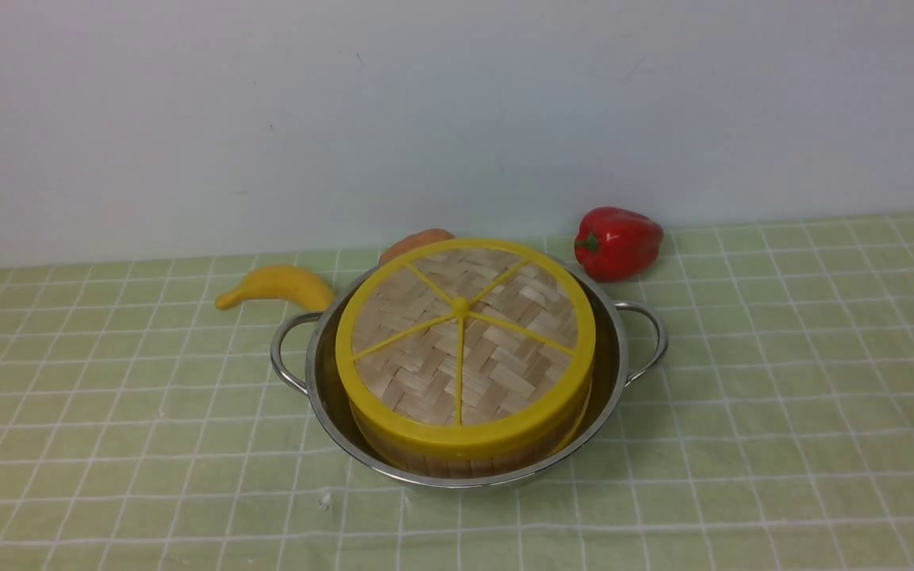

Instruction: Place the steamer in the pot on the green tablecloth, and put the lid on the steamer.

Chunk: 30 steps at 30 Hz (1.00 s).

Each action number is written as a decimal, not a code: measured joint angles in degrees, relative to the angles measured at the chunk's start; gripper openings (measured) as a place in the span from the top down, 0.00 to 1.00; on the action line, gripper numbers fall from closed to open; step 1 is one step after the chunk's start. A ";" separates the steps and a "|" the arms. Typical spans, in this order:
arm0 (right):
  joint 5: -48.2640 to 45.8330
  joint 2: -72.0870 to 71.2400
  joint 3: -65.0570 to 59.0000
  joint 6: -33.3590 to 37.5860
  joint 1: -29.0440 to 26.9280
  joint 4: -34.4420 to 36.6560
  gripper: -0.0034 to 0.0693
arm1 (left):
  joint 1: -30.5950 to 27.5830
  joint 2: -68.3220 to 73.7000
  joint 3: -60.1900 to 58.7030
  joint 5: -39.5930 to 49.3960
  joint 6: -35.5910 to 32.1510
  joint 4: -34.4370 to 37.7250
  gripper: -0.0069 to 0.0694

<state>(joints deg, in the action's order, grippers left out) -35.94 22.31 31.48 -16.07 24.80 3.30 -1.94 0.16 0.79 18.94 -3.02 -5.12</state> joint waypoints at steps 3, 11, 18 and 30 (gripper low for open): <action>0.00 0.00 0.00 0.00 0.00 0.84 0.31 | -0.54 -0.16 -1.20 -2.83 0.10 0.00 0.88; 0.00 0.00 0.00 0.00 0.00 1.07 0.31 | -0.54 -0.18 -1.20 -2.90 0.44 0.12 0.85; 0.00 0.00 0.00 0.00 0.00 1.07 0.31 | -0.54 -0.18 -1.20 -2.90 0.44 0.12 0.83; 7.35 -8.68 -11.69 4.10 -17.33 -6.64 0.31 | -0.54 -0.18 -1.20 -2.91 0.44 0.19 0.80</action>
<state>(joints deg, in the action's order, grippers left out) -28.59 13.64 19.79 -11.97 7.46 -3.34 -2.48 -0.02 -0.41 16.02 -2.58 -4.93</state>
